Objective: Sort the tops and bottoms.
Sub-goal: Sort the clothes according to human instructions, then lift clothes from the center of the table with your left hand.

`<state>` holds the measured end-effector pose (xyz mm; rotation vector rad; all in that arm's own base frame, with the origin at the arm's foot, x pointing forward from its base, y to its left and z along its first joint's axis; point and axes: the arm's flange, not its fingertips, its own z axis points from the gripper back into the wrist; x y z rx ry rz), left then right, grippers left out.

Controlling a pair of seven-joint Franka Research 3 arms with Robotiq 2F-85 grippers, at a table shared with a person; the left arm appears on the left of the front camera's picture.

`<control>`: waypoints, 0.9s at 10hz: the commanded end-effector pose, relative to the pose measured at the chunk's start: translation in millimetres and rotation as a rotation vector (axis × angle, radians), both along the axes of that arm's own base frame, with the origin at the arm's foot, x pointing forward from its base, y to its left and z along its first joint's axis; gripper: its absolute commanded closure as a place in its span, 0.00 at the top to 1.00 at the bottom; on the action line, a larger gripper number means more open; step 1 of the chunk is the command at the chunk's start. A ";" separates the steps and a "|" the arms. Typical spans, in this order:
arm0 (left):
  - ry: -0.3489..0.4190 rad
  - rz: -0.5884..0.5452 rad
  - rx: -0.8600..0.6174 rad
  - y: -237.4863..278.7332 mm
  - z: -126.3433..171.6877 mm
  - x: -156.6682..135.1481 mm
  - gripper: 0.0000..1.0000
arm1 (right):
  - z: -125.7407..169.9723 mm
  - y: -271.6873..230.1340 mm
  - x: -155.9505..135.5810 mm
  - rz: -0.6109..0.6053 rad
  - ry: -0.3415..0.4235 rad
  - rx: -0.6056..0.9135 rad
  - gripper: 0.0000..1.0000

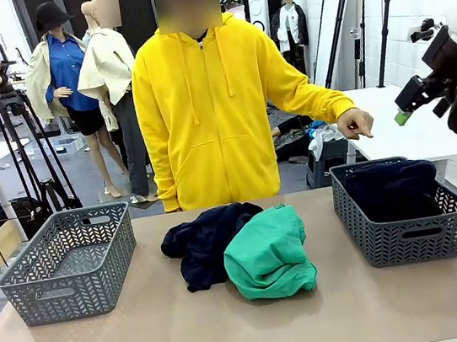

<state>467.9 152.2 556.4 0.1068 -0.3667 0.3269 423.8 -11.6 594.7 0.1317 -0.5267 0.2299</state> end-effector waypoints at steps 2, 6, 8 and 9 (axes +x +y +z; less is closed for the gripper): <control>0.004 0.001 0.012 0.4 1.6 -1.5 1.00 | 22.1 -9.5 7.7 -0.089 -0.021 -0.159 1.00; 0.004 0.001 0.012 0.4 1.6 -1.5 1.00 | 3.5 -9.0 2.7 -0.021 -0.005 -0.036 1.00; 0.004 0.001 0.012 0.4 1.6 -1.5 1.00 | 3.5 -9.0 2.7 -0.021 -0.005 -0.036 1.00; 0.004 0.001 0.012 0.4 1.6 -1.5 1.00 | 7.1 -8.6 4.2 -0.035 -0.009 -0.056 1.00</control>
